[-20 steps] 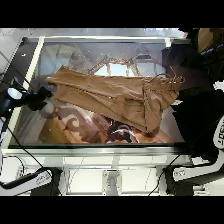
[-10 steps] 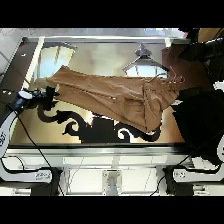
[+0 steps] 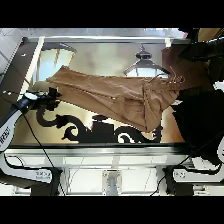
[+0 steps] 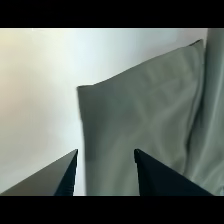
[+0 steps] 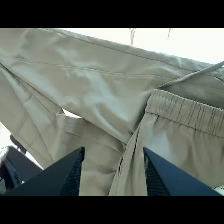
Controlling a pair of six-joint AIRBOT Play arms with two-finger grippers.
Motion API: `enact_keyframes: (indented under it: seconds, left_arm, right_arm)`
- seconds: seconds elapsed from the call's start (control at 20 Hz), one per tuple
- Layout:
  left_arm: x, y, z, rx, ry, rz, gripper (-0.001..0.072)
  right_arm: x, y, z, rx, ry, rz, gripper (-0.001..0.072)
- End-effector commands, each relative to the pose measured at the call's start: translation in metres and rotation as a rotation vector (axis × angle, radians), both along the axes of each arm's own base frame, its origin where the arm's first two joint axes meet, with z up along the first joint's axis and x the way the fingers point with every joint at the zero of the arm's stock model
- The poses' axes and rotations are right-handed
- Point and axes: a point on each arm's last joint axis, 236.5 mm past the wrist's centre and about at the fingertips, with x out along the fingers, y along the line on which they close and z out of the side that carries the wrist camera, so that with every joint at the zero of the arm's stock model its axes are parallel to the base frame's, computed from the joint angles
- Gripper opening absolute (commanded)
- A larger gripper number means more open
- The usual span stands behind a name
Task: Fold the clothes and pants, and hang the long-sleeved shirts on hangers.
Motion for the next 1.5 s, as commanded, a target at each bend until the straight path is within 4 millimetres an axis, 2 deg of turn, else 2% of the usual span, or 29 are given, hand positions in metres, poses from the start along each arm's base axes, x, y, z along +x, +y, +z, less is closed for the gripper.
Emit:
enact_keyframes:
  seconds: [0.0,0.05,0.1,0.2,0.3,0.35,0.4,0.45,0.55,0.65,0.75,0.8,0.9,0.95,1.15,1.3,1.45]
  left_arm:
    - [0.015,0.003,-0.005,0.015,-0.042,0.057,0.0354]
    - [0.02,0.004,-0.003,0.028,-0.057,0.062,0.0232]
    - [0.025,0.004,-0.002,0.039,-0.071,0.063,0.0026]
    - [0.032,0.003,0.001,0.074,-0.091,0.023,0.001]
    - [0.035,0.004,0.008,0.104,-0.112,-0.013,0.0009]
    - [0.036,0.007,0.015,0.139,-0.131,-0.041,0.0009]
    - [0.036,0.011,0.025,0.173,-0.15,-0.07,0.0009]
    - [0.035,0.016,0.034,0.195,-0.163,-0.083,0.0009]
    - [0.027,0.027,0.051,0.251,-0.168,-0.128,0.0009]
    - [0.014,0.029,0.056,0.285,-0.138,-0.193,0.0009]
    - [0.002,0.026,0.054,0.308,-0.097,-0.259,0.0009]
    - [-0.001,0.024,0.054,0.307,-0.087,-0.272,0.0009]
    - [-0.002,0.023,0.054,0.303,-0.083,-0.276,0.0009]
    - [-0.002,0.023,0.054,0.303,-0.083,-0.275,0.0009]
    - [-0.002,0.023,0.054,0.303,-0.084,-0.276,0.0009]
    - [-0.002,0.023,0.054,0.302,-0.084,-0.276,0.001]
    - [-0.002,0.023,0.054,0.303,-0.084,-0.276,0.001]
  right_arm:
    - [-0.001,0.001,0.0,0.014,0.01,-0.01,0.0413]
    - [-0.001,0.002,-0.001,0.022,0.017,-0.015,0.0413]
    - [-0.002,0.003,-0.001,0.026,0.023,-0.009,0.0413]
    - [-0.005,0.007,-0.01,0.042,0.058,-0.004,0.0413]
    - [-0.009,0.02,-0.035,0.056,0.137,0.015,0.0411]
    - [-0.012,0.03,-0.057,0.045,0.194,0.036,0.0383]
    - [-0.015,0.038,-0.089,-0.001,0.261,0.047,0.0378]
    - [-0.017,0.046,-0.12,-0.059,0.318,0.06,0.0378]
    - [-0.012,0.074,-0.183,-0.158,0.378,0.113,0.0405]
    - [0.005,0.095,-0.238,-0.325,0.361,0.194,0.0509]
    - [0.036,0.09,-0.272,-0.527,0.289,0.186,0.0514]
    - [0.055,0.088,-0.281,-0.566,0.246,0.145,0.0513]
    - [0.084,0.091,-0.292,-0.526,0.193,0.06,0.0512]
    - [0.092,0.086,-0.297,-0.522,0.19,0.029,0.0512]
    - [0.097,0.057,-0.324,-0.547,0.295,-0.028,0.0511]
    - [0.11,0.052,-0.32,-0.534,0.262,-0.062,0.051]
    - [0.128,0.037,-0.297,-0.555,0.206,-0.107,0.0509]
